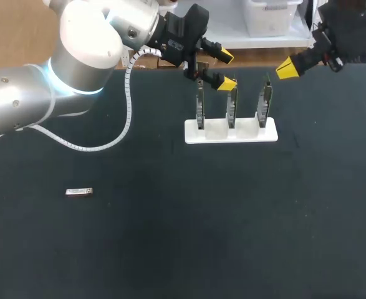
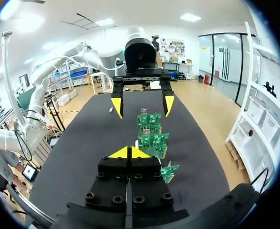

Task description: Pick up the optical module with the left hand, and insert it into the network port with the right hand.

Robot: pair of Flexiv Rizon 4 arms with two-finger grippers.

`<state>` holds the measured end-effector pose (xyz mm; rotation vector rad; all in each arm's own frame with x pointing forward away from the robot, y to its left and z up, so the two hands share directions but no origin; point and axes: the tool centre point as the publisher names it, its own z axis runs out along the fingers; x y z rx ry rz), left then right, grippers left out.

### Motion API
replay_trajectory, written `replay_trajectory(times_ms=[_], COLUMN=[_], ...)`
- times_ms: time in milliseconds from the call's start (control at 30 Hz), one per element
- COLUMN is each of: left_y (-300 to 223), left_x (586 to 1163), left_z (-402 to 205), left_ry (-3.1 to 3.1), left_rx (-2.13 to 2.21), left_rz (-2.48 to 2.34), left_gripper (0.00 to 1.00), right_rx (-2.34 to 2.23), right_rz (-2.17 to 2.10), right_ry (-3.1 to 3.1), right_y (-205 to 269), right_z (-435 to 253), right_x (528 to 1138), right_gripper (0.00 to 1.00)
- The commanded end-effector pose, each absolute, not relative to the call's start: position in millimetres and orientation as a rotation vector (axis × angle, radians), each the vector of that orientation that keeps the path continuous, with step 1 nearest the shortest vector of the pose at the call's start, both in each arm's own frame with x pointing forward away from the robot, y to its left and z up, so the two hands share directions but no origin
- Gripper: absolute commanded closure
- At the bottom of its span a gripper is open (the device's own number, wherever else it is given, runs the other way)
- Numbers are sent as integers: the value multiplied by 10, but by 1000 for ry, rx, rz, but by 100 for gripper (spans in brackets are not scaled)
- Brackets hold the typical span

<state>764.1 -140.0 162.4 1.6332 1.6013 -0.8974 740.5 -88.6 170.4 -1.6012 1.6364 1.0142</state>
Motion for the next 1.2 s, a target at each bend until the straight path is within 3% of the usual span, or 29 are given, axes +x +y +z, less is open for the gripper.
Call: replay_trajectory(times_ms=[33, 767, 800, 833, 1200], left_y=[-1398, -1398, -1398, -1398, -1398], left_x=[7639, 7639, 7639, 7639, 7639], left_z=[1621, 1621, 1621, 1621, 1621], left_ry=[1600, 1600, 1600, 1600, 1600], left_rx=[1633, 1633, 1633, 1633, 1633], left_rz=[-896, -896, -896, -896, -896], left_gripper=[0, 0, 0, 0, 0], right_rx=[-1603, -1585, -1571, -1571, -1571], right_rz=[1020, 998, 970, 970, 970], right_ry=[1636, 1658, 1695, 1695, 1695], right_y=[-902, -940, -937, -937, -937], right_z=[1687, 1613, 1611, 1611, 1611], right_x=[7440, 7414, 7408, 7408, 7408], right_gripper=[100, 100, 80, 0, 0])
